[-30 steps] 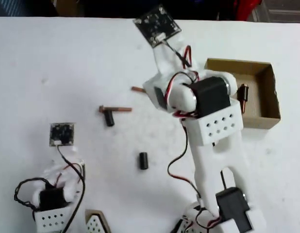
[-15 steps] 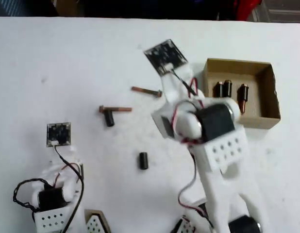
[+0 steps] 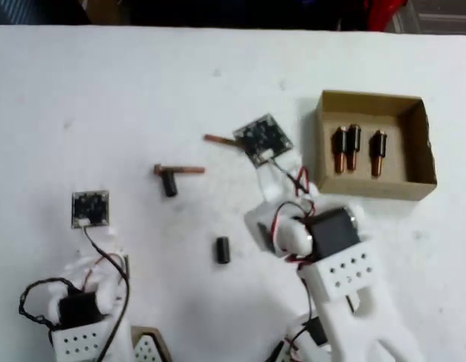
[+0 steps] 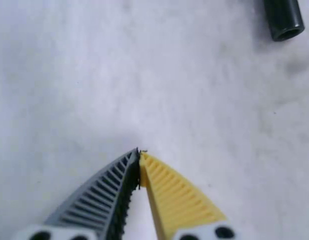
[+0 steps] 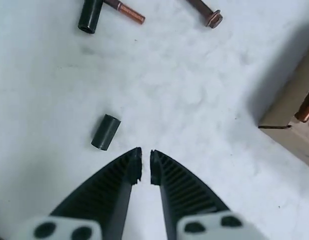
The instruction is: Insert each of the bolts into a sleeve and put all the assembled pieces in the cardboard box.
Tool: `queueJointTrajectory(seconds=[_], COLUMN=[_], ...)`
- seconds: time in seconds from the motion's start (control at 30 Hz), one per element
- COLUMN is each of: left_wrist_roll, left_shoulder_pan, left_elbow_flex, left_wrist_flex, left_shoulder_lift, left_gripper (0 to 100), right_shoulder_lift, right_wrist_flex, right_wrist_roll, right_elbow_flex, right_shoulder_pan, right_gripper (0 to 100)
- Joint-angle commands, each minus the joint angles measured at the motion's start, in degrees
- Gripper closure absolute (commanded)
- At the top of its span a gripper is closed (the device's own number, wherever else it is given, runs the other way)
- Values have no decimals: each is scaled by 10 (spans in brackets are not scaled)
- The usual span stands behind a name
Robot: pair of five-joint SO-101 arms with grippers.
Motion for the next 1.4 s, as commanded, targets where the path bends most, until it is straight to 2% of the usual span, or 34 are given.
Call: queueJointTrajectory(seconds=[0.0,0.23,0.37,0.47,0.8,1.03,1.37], left_wrist_roll=[-5,-5,-5,-5,-4,-2,-2], left_shoulder_pan=[-6,-6,-6,-6,-6,-6,-5], left_elbow_flex=[-1,-1,-1,-1,-1,-1,-1], left_wrist_flex=[-5,-5,-5,-5,-5,-5,-5], left_shoulder_lift=[-5,-5,-5,-5,-5,-5,-5], left_gripper=[977,977,977,977,977,977,977], right_shoulder_lift=[-12,-15,-15,-11,-11,-10,-5], right_wrist_flex=[-55,-116,-144,-168,-209,-209,-213], right_wrist_roll=[-6,-7,-86,-136,-190,-273,-281], right_elbow_flex=[49,161,192,215,250,255,257], right_shoulder_pan=[-8,-87,-109,-114,-114,-116,-145], right_gripper=[981,981,980,980,975,851,851])
